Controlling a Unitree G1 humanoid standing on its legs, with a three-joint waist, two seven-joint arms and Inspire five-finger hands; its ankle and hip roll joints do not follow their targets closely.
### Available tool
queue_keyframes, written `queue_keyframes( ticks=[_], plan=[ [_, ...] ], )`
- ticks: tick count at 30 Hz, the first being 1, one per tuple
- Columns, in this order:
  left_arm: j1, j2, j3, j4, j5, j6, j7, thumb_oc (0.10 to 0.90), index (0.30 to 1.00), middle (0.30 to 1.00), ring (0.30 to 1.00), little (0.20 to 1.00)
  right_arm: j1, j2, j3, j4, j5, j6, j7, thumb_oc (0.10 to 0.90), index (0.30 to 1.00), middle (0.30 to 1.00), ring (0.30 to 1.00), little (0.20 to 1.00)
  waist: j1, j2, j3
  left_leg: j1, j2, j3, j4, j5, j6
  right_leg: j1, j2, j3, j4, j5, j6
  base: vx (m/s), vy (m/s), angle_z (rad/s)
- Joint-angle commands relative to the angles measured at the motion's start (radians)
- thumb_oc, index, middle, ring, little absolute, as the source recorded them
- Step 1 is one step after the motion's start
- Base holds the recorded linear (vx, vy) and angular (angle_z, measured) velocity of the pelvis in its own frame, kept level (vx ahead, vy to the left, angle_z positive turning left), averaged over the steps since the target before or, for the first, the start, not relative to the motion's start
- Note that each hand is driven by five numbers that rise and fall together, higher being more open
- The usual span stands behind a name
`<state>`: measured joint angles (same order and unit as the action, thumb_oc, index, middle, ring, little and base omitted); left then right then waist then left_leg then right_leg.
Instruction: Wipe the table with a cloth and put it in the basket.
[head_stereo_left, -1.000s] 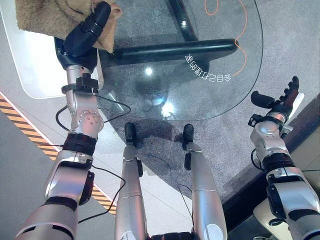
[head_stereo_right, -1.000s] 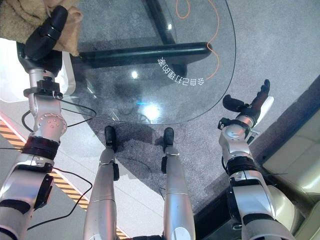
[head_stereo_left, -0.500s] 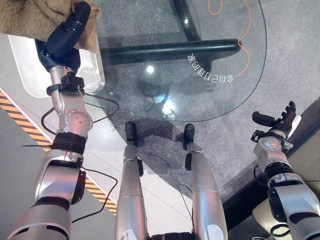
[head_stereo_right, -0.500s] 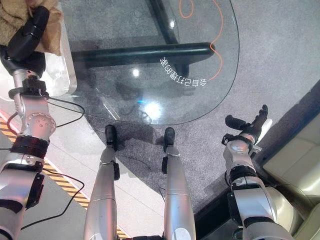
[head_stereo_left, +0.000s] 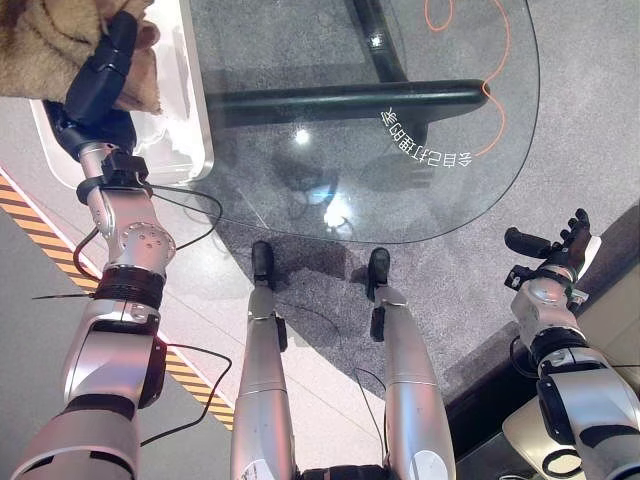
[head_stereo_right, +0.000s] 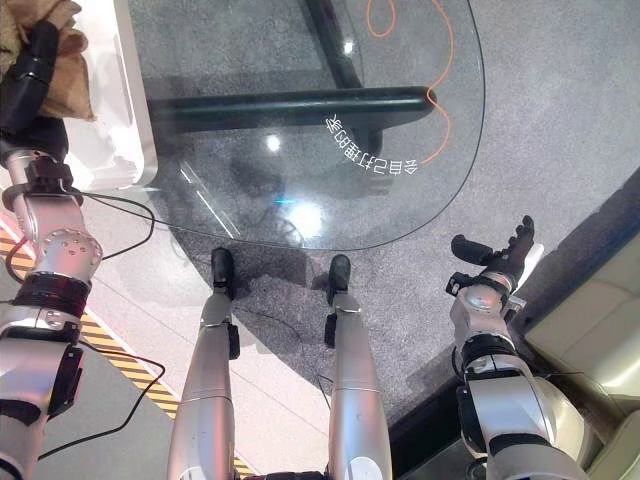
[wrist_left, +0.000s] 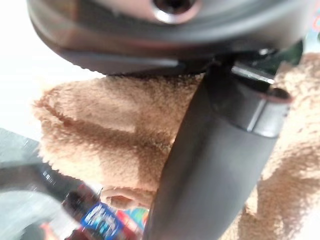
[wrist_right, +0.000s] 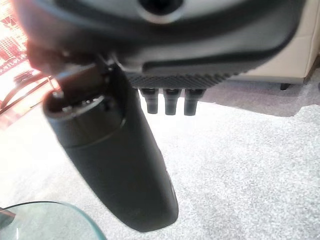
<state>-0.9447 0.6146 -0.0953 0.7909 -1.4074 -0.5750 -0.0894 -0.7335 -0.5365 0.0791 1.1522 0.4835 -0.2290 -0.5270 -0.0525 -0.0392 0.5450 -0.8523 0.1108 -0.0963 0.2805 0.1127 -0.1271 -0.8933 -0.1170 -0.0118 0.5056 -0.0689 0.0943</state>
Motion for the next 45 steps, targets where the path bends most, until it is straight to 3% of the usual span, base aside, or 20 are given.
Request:
queue_keyframes(
  ticks=[1, 10, 18, 24, 28, 34, 45],
  plan=[
    [-0.11, 0.127, 0.093, -0.004, 0.045, -0.156, 0.012, 0.1, 0.3, 0.3, 0.3, 0.2, 0.036, -0.097, -0.001, -0.008, 0.033, -0.055, -0.03, 0.8, 0.9, 0.9, 0.9, 0.9, 0.009, -0.003, -0.025, 0.019, -0.105, 0.064, 0.095, -0.157, 0.096, 0.084, 0.138, -0.035, -0.076, -0.04, -0.066, 0.0, 0.0, 0.0],
    [-0.12, 0.162, 0.085, 0.084, 0.154, -0.159, 0.166, 0.1, 0.3, 0.3, 0.3, 0.2, 0.033, -0.103, 0.003, 0.007, 0.041, -0.055, -0.019, 0.8, 0.9, 0.9, 0.9, 0.9, 0.009, -0.008, -0.025, 0.007, -0.102, 0.06, 0.101, -0.158, 0.096, 0.077, 0.136, -0.04, -0.076, -0.041, -0.066, 0.0, 0.0, 0.0],
    [-0.15, 0.206, 0.04, 0.169, 0.37, -0.106, 0.415, 0.1, 0.3, 0.3, 0.3, 0.2, 0.029, -0.118, 0.014, 0.016, 0.055, -0.053, 0.0, 0.8, 0.9, 0.9, 0.9, 0.9, 0.004, -0.013, -0.025, 0.0, -0.096, 0.06, 0.106, -0.157, 0.095, 0.071, 0.135, -0.041, -0.076, -0.037, -0.063, 0.0, 0.0, 0.0],
    [-0.18, 0.233, 0.014, 0.216, 0.464, -0.068, 0.489, 0.1, 0.3, 0.3, 0.3, 0.2, 0.024, -0.129, 0.021, 0.033, 0.06, -0.061, 0.018, 0.8, 0.9, 0.9, 0.9, 0.9, -0.001, -0.014, -0.025, -0.001, -0.093, 0.062, 0.106, -0.156, 0.093, 0.07, 0.133, -0.04, -0.077, -0.036, -0.061, 0.0, 0.0, 0.0],
    [-0.218, 0.256, -0.027, 0.243, 0.598, -0.02, 0.573, 0.1, 0.3, 0.3, 0.3, 0.2, 0.024, -0.136, 0.027, 0.038, 0.069, -0.066, 0.028, 0.8, 0.9, 0.9, 0.9, 0.9, -0.004, -0.017, -0.025, -0.003, -0.088, 0.064, 0.1, -0.154, 0.091, 0.07, 0.133, -0.04, -0.085, -0.033, -0.058, 0.0, 0.0, 0.0],
    [-0.239, 0.274, -0.065, 0.269, 0.738, 0.05, 0.648, 0.1, 0.3, 0.3, 0.3, 0.2, 0.029, -0.133, 0.036, 0.036, 0.075, -0.069, 0.026, 0.8, 0.9, 0.9, 0.9, 0.9, -0.008, -0.017, -0.025, -0.002, -0.083, 0.067, 0.097, -0.15, 0.089, 0.07, 0.131, -0.039, -0.088, -0.028, -0.054, 0.0, 0.0, 0.0],
    [-0.297, 0.285, -0.135, 0.305, 0.823, 0.148, 0.663, 0.1, 0.3, 0.3, 0.3, 0.2, 0.016, -0.14, 0.045, 0.053, 0.078, -0.074, 0.039, 0.8, 0.9, 0.9, 0.9, 0.9, -0.015, -0.015, -0.025, -0.003, -0.079, 0.072, 0.092, -0.145, 0.087, 0.067, 0.13, -0.035, -0.096, -0.021, -0.05, 0.0, 0.0, 0.0]
  ],
)
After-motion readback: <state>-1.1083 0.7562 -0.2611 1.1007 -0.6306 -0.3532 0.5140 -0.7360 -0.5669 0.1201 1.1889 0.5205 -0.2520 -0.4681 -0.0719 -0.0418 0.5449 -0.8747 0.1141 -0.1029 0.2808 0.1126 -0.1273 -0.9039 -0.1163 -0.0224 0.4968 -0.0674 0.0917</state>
